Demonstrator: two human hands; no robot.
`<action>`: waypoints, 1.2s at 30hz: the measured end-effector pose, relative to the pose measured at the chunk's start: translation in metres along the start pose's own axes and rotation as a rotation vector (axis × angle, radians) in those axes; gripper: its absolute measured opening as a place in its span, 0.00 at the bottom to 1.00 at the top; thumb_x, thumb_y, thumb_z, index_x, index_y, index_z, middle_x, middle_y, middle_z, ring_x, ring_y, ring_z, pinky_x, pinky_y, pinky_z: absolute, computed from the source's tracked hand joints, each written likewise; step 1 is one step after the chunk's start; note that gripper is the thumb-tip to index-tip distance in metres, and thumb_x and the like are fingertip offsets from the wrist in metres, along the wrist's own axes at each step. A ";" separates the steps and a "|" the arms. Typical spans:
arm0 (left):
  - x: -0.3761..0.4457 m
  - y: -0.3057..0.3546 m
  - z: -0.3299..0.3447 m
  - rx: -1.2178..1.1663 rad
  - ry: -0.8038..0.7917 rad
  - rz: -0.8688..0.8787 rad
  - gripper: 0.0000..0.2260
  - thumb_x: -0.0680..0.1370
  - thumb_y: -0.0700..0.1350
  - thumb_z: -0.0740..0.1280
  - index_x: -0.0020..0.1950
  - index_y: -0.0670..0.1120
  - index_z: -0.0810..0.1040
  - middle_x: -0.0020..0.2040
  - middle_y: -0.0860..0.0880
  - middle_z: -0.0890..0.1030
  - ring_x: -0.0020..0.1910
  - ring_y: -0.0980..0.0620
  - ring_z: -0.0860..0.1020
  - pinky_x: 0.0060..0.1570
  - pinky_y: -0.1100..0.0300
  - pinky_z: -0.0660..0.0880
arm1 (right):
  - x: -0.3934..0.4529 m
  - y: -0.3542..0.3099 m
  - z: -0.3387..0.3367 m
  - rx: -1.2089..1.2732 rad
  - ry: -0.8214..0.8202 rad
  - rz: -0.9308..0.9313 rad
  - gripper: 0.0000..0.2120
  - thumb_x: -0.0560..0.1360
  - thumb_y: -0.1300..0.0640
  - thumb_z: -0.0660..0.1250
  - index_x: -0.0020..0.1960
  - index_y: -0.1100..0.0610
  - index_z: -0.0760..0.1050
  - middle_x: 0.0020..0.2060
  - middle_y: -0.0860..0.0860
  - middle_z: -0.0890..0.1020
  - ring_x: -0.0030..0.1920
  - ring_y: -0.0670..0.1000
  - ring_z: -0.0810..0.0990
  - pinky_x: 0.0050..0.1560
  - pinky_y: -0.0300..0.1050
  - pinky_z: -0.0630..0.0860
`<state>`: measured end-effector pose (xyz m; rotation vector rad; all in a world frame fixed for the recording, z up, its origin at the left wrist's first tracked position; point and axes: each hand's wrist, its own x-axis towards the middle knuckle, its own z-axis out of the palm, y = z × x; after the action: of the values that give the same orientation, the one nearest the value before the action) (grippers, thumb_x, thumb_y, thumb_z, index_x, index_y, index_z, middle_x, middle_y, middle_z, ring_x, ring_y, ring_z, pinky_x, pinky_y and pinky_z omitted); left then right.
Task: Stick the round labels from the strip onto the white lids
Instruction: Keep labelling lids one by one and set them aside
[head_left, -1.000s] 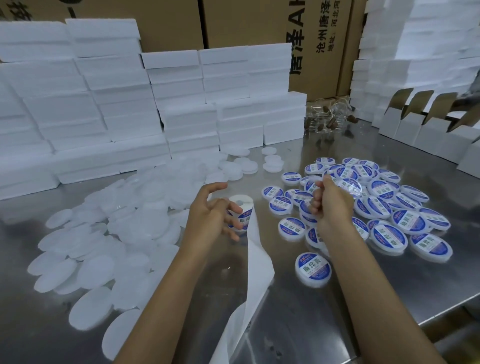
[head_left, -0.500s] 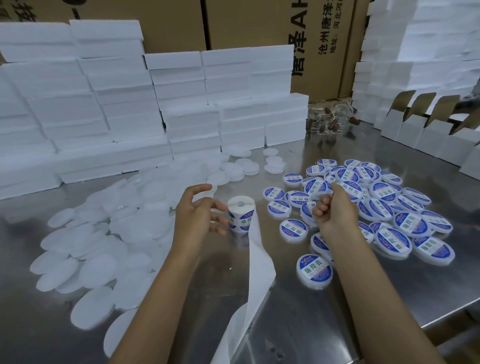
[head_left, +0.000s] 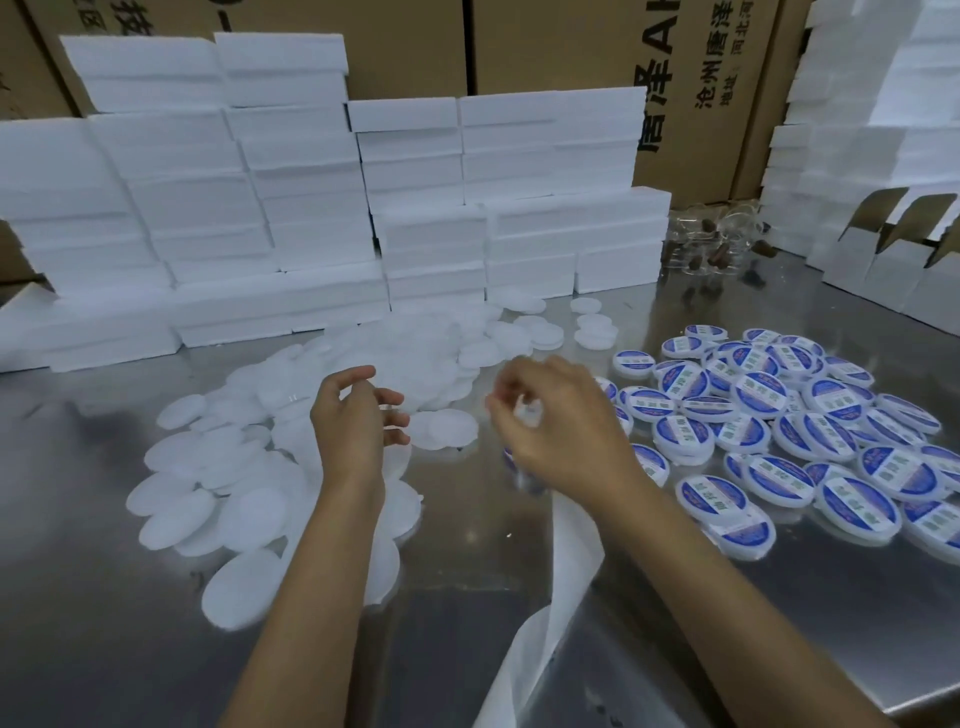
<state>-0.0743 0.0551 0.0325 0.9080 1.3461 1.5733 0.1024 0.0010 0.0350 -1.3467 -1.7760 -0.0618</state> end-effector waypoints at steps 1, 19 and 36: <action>0.000 0.001 0.000 -0.005 0.003 0.002 0.15 0.81 0.35 0.54 0.58 0.47 0.77 0.40 0.45 0.81 0.23 0.56 0.76 0.23 0.65 0.74 | 0.007 -0.006 0.006 -0.119 -0.100 -0.087 0.03 0.75 0.53 0.68 0.44 0.53 0.78 0.38 0.47 0.81 0.45 0.50 0.75 0.52 0.46 0.68; -0.006 0.010 0.005 -0.133 -0.297 0.017 0.09 0.81 0.39 0.63 0.56 0.47 0.81 0.51 0.47 0.84 0.50 0.49 0.83 0.46 0.57 0.81 | 0.026 -0.019 0.020 0.563 -0.061 0.424 0.08 0.79 0.60 0.67 0.43 0.51 0.80 0.36 0.47 0.83 0.36 0.40 0.79 0.45 0.38 0.73; -0.030 0.006 0.018 -0.110 -0.616 0.005 0.08 0.83 0.35 0.64 0.59 0.44 0.77 0.52 0.43 0.85 0.45 0.45 0.86 0.48 0.51 0.83 | 0.000 0.051 -0.021 0.499 0.167 0.587 0.14 0.77 0.68 0.59 0.54 0.53 0.77 0.47 0.48 0.85 0.47 0.47 0.82 0.44 0.38 0.77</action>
<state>-0.0477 0.0340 0.0418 1.1999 0.8122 1.2094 0.1560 0.0114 0.0257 -1.3800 -1.1010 0.5381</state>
